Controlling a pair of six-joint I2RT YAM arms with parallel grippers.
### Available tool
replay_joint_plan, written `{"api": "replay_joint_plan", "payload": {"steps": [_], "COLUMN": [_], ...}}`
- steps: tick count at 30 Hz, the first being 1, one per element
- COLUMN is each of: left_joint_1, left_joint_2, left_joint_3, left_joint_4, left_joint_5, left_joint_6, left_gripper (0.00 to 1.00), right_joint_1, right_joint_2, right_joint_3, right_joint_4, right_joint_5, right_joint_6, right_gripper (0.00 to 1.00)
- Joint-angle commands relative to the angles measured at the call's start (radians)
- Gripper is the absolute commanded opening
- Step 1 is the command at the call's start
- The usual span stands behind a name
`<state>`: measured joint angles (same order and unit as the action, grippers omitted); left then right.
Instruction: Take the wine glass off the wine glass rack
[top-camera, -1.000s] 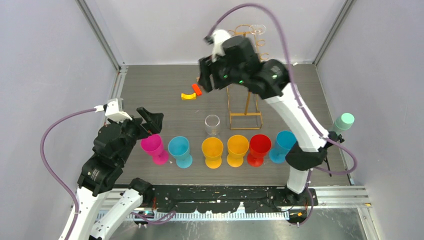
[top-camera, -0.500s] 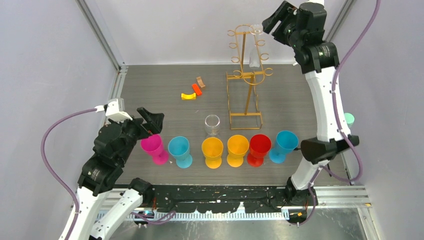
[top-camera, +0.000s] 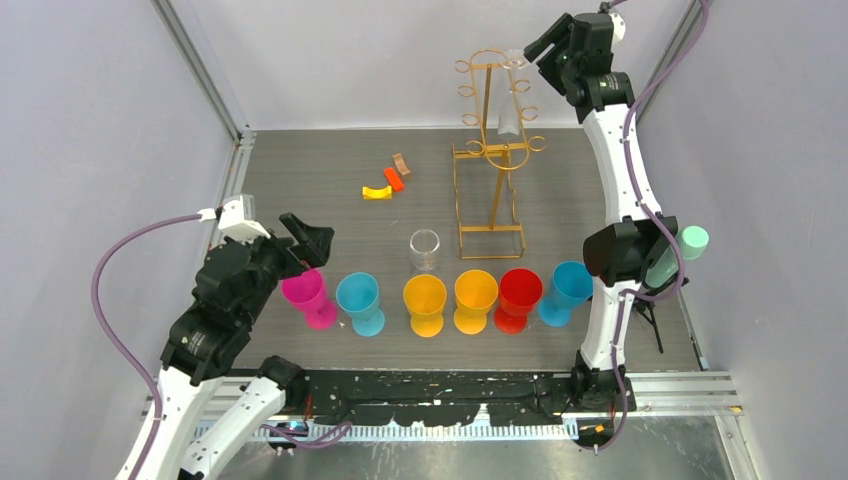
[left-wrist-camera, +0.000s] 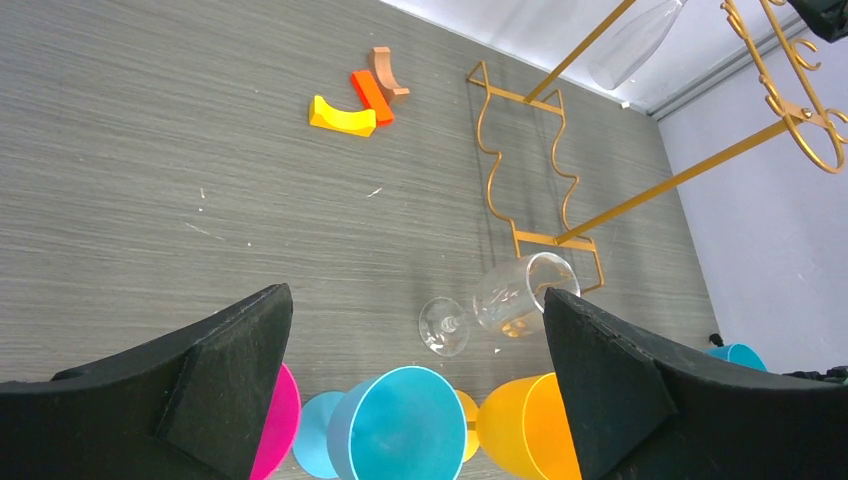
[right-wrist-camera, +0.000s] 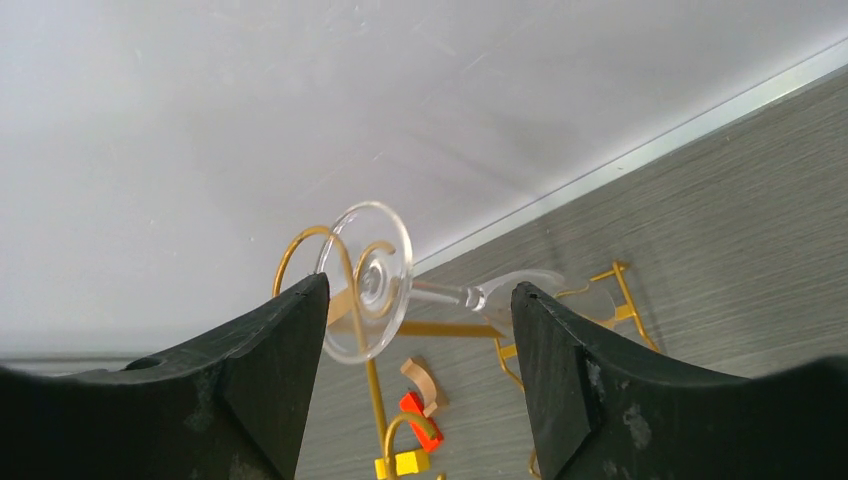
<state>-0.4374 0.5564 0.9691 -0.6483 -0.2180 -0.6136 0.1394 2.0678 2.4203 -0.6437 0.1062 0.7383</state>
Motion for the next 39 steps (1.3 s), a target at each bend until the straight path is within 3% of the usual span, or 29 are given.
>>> {"api": "replay_joint_plan", "payload": {"steps": [1,18,29,39], "left_joint_1": [-0.001,-0.001,-0.001,-0.001], "left_joint_2": [0.014,0.031,0.055,0.034], "left_joint_3": [-0.001,-0.003,0.019,0.017], "left_joint_4": [0.022,0.026,0.026,0.065], "left_joint_5": [0.012,0.011,0.037,0.027], "left_joint_6": [-0.003,-0.002,-0.007,-0.033], "left_gripper": [1.00,1.00,1.00,1.00], "right_joint_1": [-0.014,-0.040,-0.078,-0.113], "right_joint_2": [0.003,0.051,0.078,0.068], "right_joint_3": [0.042,-0.024,-0.027,-0.112], "right_joint_4": [0.133,0.196,0.250,0.417], "right_joint_5": [-0.010,-0.158,-0.297,-0.437], "right_joint_6": [0.056,0.132,0.166,0.354], "right_gripper": [0.72,0.59,0.27,0.15]}}
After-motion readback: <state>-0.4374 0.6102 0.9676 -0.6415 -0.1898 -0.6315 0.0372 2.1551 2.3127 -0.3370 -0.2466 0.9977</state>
